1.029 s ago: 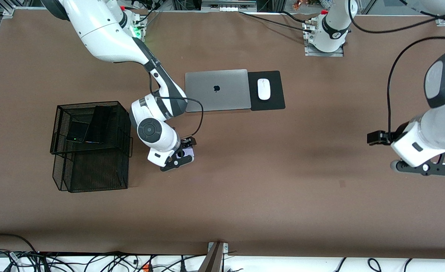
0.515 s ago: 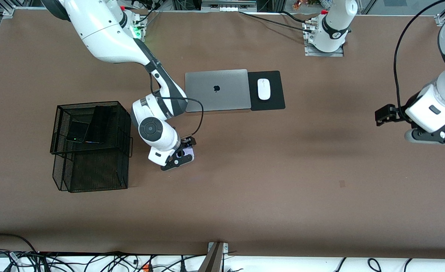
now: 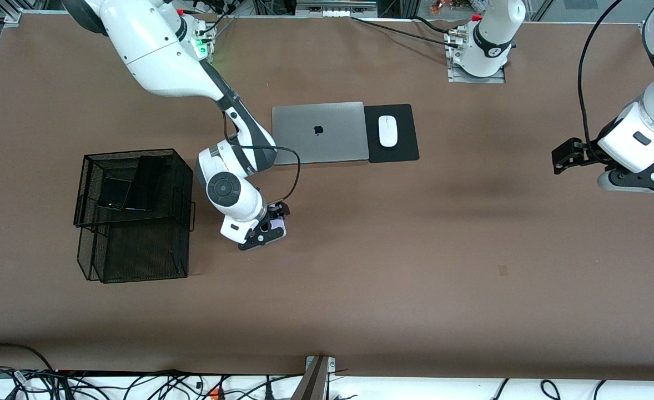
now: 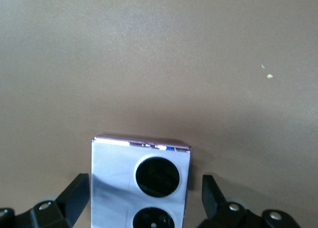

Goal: Place phones with both arms

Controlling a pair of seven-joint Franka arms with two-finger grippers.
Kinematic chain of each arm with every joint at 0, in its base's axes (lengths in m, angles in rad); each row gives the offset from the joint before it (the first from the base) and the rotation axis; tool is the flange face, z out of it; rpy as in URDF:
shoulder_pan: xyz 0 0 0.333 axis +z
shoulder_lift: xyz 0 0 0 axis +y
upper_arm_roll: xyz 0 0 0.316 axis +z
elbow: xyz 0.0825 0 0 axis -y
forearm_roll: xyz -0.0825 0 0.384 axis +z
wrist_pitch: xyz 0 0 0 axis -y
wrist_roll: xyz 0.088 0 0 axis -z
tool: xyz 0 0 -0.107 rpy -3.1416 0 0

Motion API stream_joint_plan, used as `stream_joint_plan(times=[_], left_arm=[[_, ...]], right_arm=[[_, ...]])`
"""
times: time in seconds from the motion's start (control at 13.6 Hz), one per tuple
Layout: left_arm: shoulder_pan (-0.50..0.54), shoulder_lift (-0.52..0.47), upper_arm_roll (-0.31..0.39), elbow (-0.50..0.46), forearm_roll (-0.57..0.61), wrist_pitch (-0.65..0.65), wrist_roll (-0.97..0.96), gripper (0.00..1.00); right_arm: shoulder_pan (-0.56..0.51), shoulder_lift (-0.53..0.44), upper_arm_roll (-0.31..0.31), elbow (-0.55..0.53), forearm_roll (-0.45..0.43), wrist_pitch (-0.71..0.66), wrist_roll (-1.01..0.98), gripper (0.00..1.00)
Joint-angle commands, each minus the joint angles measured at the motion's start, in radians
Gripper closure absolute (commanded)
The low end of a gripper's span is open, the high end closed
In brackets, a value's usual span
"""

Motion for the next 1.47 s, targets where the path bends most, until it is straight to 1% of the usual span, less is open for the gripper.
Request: stream_joint_plan(times=[0.0,0.07,0.15,0.22,0.29,0.37,0.44,0.59,0.66,0.81,0.96,1.03,1.1,1.25,1.32,1.4], left_arm=[[0.020,-0.078,-0.010,-0.096,-0.020,0.046,0.033,0.00],[0.018,-0.084,-0.010,-0.104,-0.022,0.049,0.050,0.00],[0.020,-0.100,-0.010,-0.128,-0.022,0.072,0.051,0.00],[0.020,-0.130,-0.010,-0.171,-0.022,0.116,0.051,0.00],[0.020,-0.161,-0.008,-0.212,-0.024,0.159,0.051,0.00],[0.029,-0.176,-0.005,-0.219,-0.048,0.167,0.053,0.00],[0.040,-0.183,-0.007,-0.214,-0.069,0.164,0.053,0.00],[0.037,-0.195,-0.011,-0.201,-0.071,0.150,0.035,0.00],[0.031,-0.186,-0.018,-0.181,-0.071,0.147,0.015,0.00],[0.026,-0.142,-0.034,-0.120,-0.071,0.147,-0.079,0.00],[0.023,-0.100,-0.036,-0.041,-0.074,0.143,-0.062,0.00],[0.020,-0.080,-0.036,-0.021,-0.073,0.141,-0.064,0.00],[0.024,-0.080,-0.038,-0.023,-0.073,0.140,-0.059,0.00],[0.035,-0.078,-0.038,-0.027,-0.071,0.130,-0.026,0.00],[0.038,-0.078,-0.036,-0.026,-0.071,0.129,-0.010,0.00],[0.038,-0.078,-0.036,-0.024,-0.071,0.129,-0.006,0.00]], right_arm=[[0.010,0.002,0.002,-0.027,-0.013,0.049,0.004,0.00],[0.011,0.002,0.002,-0.035,-0.013,0.059,0.006,0.01],[0.010,0.002,0.001,-0.041,-0.016,0.075,-0.002,0.12],[0.010,0.001,0.001,-0.045,-0.016,0.085,-0.008,0.34],[0.006,0.001,0.001,-0.045,-0.016,0.083,-0.002,0.69],[0.002,-0.004,0.001,-0.045,-0.016,0.082,-0.003,0.88],[0.000,-0.009,0.001,-0.044,-0.016,0.080,-0.002,1.00],[-0.001,-0.036,-0.005,-0.033,-0.010,0.042,-0.002,1.00],[-0.004,-0.070,-0.023,-0.030,-0.008,0.005,-0.005,1.00],[-0.006,-0.165,-0.095,-0.027,-0.003,-0.106,-0.007,1.00],[-0.010,-0.235,-0.172,0.010,0.000,-0.238,-0.006,1.00],[-0.010,-0.255,-0.210,0.042,-0.002,-0.294,-0.008,1.00],[-0.010,-0.266,-0.249,0.071,-0.003,-0.325,-0.013,1.00],[-0.015,-0.269,-0.338,0.106,-0.009,-0.331,-0.031,1.00],[-0.026,-0.269,-0.372,0.113,-0.005,-0.326,-0.058,1.00],[-0.041,-0.260,-0.390,0.134,-0.005,-0.325,-0.089,1.00]])
